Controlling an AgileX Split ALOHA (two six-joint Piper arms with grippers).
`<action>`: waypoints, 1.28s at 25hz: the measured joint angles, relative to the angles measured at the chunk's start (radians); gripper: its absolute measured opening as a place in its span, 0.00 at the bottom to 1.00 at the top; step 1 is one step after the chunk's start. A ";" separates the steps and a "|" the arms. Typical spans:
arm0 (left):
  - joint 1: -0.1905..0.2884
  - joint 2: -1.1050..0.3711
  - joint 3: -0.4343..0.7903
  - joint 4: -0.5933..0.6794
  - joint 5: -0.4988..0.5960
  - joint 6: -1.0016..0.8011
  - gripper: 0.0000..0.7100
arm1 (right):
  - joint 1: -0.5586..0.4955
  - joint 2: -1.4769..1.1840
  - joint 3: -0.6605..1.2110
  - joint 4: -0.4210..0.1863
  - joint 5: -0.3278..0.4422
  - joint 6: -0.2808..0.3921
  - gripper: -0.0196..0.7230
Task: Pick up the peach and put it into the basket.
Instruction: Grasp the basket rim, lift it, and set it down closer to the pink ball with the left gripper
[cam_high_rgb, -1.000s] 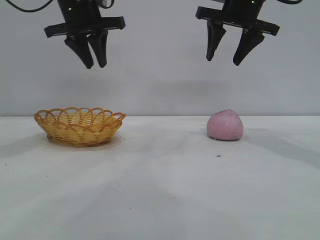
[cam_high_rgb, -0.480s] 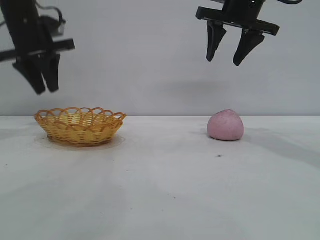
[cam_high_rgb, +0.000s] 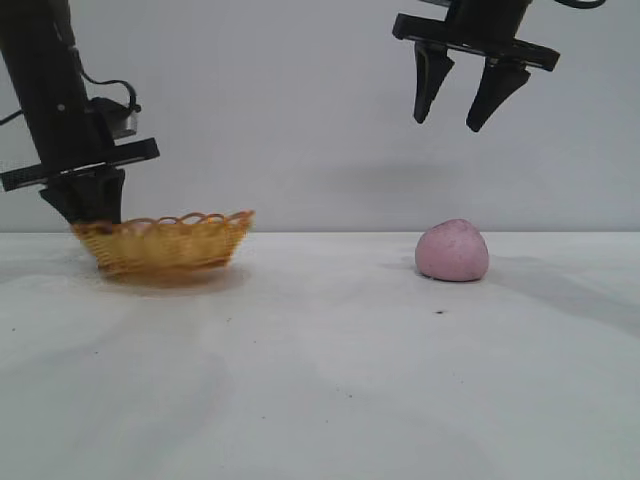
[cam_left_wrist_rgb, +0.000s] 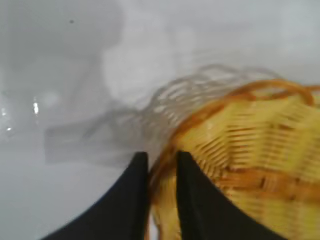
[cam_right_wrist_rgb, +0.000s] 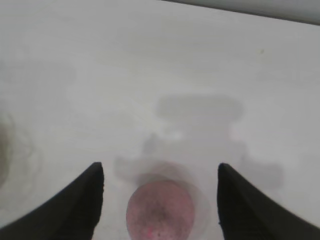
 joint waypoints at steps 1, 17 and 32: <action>0.000 -0.028 0.048 -0.030 -0.028 0.005 0.00 | 0.000 0.000 0.000 -0.008 0.004 0.000 0.59; -0.193 -0.407 0.901 -0.745 -0.509 0.476 0.00 | 0.000 0.000 0.000 -0.006 0.013 0.000 0.59; -0.196 -0.407 0.910 -0.792 -0.488 0.504 0.46 | 0.000 0.000 0.000 0.000 0.015 0.000 0.59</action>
